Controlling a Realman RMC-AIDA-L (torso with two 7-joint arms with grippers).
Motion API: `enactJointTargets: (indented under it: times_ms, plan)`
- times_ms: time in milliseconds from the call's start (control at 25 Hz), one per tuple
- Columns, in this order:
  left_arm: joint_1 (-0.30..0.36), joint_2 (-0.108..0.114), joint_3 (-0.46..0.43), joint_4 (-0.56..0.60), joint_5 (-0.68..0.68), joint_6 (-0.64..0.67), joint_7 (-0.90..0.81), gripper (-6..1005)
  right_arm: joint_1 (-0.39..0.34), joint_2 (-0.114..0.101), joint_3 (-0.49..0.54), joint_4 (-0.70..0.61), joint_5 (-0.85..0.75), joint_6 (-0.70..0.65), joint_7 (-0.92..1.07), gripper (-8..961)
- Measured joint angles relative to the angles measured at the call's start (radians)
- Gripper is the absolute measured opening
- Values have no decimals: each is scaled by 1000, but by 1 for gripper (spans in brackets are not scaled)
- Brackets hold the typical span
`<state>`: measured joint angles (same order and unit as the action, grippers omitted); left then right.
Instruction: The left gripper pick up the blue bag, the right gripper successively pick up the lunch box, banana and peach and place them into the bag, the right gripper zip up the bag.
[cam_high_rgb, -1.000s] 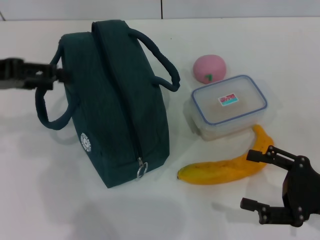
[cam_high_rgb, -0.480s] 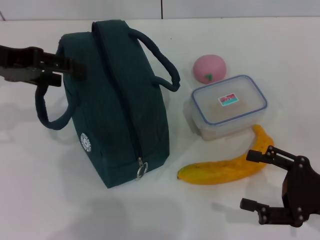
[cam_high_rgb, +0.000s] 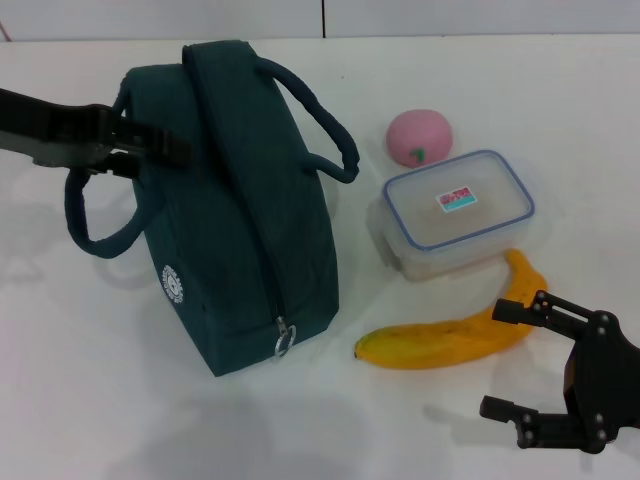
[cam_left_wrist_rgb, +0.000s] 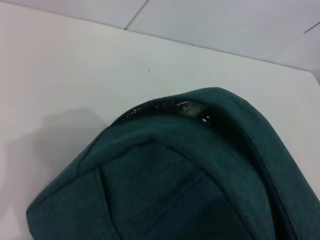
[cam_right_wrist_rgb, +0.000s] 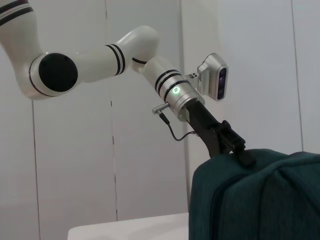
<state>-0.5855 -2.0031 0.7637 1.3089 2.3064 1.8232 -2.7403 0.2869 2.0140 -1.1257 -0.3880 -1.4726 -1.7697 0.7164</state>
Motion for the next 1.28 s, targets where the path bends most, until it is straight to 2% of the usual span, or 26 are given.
enactJointTargets:
  times_ms: [160,400,640,800,960,1040,1280]
  plan:
    - [6,-4,-5,-1,-17,-5,79,724,0,0,1,0,0,0,2,882]
    - [0,2,-12,-24,-30,-10,93,712,0,0,3,11,0,-2,0,882]
    - [-12,6,-6,-57,-34,-10,92,489,0,0,7,15,9,-18,0,882]
    - [-12,6,-4,-52,-43,-9,92,295,-5,0,9,34,53,-31,3,881]
    - [-9,8,-4,-56,-95,-4,93,131,-10,-3,10,90,161,-68,31,881]
    - [-6,10,-4,-57,-130,-2,93,55,-12,-7,12,135,265,-103,96,881]
    - [-5,12,-4,-57,-171,9,94,39,-30,-17,12,239,521,-131,334,881]
